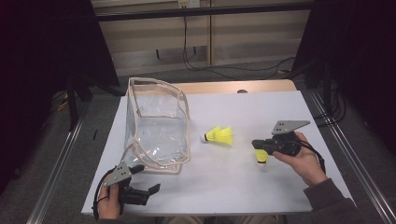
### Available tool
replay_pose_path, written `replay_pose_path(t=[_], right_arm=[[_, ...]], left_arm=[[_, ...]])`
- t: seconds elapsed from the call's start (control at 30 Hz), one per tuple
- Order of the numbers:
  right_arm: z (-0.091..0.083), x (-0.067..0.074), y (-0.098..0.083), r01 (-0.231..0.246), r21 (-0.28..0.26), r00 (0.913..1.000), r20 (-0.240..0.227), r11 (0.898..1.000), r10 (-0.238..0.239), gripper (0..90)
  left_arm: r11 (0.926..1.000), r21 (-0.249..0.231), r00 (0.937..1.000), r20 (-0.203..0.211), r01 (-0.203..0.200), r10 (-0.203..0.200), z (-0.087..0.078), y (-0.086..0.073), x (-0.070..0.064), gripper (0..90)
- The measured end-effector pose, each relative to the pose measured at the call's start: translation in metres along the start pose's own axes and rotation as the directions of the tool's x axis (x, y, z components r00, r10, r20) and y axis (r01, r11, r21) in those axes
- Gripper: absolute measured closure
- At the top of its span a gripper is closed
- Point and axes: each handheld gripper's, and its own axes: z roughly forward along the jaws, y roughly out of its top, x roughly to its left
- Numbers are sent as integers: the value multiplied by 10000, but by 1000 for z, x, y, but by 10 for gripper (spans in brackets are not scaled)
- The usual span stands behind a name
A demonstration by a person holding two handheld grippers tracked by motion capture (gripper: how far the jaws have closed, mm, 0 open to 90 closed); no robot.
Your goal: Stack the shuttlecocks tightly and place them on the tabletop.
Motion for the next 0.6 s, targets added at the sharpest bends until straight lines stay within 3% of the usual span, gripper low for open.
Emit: replay_pose_path(t=[0.17, 0.27, 0.6], right_arm=[[12, -10, -1, -201, 74, 9991, 374, 9998, 198, 867], [14, -11, -3, -186, 197, 9992, 344, 9996, 179, 864], [3, -9, -6, -221, 180, 9997, 132, 9996, 219, 836]], left_arm=[[10000, 28, 10000, -39, -8, 8, 0, 0, 0, 40], [10000, 54, 10000, -40, -13, 13, -1, 0, 1, 40], [10000, 58, 10000, -64, -14, 14, -1, 0, 0, 40]])
